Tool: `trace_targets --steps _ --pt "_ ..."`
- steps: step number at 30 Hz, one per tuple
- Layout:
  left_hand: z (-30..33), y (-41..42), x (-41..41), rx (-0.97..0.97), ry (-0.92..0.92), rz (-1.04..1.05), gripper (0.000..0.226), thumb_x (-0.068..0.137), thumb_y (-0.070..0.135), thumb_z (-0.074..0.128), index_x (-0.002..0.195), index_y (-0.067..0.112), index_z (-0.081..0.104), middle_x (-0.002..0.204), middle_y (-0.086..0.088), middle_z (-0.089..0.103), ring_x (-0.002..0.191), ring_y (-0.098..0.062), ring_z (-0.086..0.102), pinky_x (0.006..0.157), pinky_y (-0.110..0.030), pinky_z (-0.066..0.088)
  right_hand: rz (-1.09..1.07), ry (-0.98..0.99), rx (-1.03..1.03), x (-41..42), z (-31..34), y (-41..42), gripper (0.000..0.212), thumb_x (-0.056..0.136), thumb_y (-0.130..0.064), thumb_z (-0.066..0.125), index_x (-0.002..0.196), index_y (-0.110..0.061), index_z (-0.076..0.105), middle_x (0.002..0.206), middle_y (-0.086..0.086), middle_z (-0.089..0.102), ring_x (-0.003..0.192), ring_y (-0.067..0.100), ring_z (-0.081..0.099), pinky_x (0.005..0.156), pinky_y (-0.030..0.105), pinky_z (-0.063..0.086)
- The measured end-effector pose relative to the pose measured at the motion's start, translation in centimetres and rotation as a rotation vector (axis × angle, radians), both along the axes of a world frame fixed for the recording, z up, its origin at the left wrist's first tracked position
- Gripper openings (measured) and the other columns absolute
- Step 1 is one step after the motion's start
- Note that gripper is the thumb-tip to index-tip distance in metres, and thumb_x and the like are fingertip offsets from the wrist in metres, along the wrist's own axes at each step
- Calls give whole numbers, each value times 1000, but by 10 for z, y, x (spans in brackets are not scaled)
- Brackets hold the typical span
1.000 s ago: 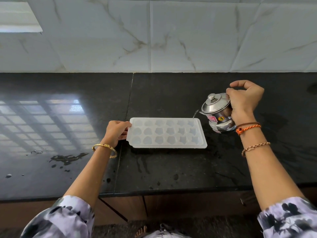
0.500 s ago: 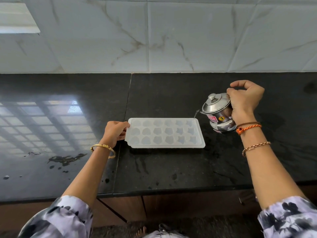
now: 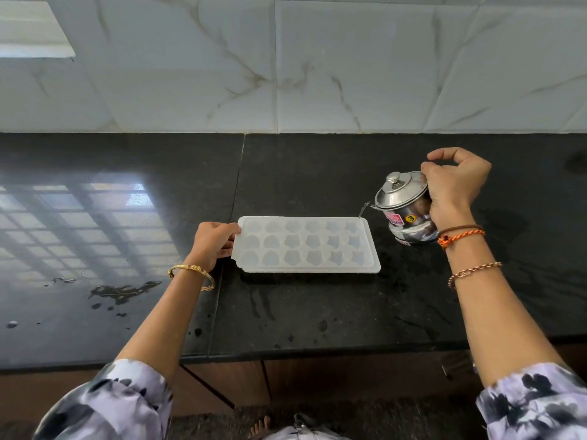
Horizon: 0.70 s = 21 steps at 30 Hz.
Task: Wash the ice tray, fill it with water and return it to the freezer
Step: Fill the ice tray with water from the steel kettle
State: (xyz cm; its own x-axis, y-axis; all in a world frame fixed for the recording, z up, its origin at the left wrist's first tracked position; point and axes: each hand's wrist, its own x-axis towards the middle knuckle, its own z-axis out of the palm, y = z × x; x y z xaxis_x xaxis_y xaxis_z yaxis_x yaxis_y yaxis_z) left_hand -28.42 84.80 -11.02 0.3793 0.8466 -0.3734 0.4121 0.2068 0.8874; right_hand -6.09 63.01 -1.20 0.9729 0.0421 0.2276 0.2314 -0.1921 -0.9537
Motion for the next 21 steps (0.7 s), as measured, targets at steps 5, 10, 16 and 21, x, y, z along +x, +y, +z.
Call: trace_targets --steps 5,10,16,21 --pt "1 -1 0 -3 0 2 17 87 12 58 70 11 55 75 -6 55 66 -15 55 55 -23 48 5 -4 -7 -3 -2 -3 32 73 2 63 65 -28 59 60 -5 58 64 13 63 79 43 57" --pt "2 -3 -1 -1 -8 2 18 86 11 58 69 11 54 73 -5 55 64 -15 54 54 -22 47 6 -9 -4 -9 -6 -6 29 72 3 63 66 -26 60 54 -5 56 55 10 58 79 44 57" --pt "3 -4 0 2 -5 -4 17 87 12 58 70 11 54 75 -5 54 65 -14 55 54 -22 47 7 -12 -29 -14 -10 -12 22 73 2 64 73 -20 64 54 -6 56 55 8 58 76 42 58" --pt "3 -4 -1 10 3 3 18 87 13 58 70 12 53 72 -4 54 63 -14 54 52 -21 46 2 -13 -35 -15 -11 -15 22 73 2 64 73 -20 63 54 -6 56 55 9 59 77 43 57"
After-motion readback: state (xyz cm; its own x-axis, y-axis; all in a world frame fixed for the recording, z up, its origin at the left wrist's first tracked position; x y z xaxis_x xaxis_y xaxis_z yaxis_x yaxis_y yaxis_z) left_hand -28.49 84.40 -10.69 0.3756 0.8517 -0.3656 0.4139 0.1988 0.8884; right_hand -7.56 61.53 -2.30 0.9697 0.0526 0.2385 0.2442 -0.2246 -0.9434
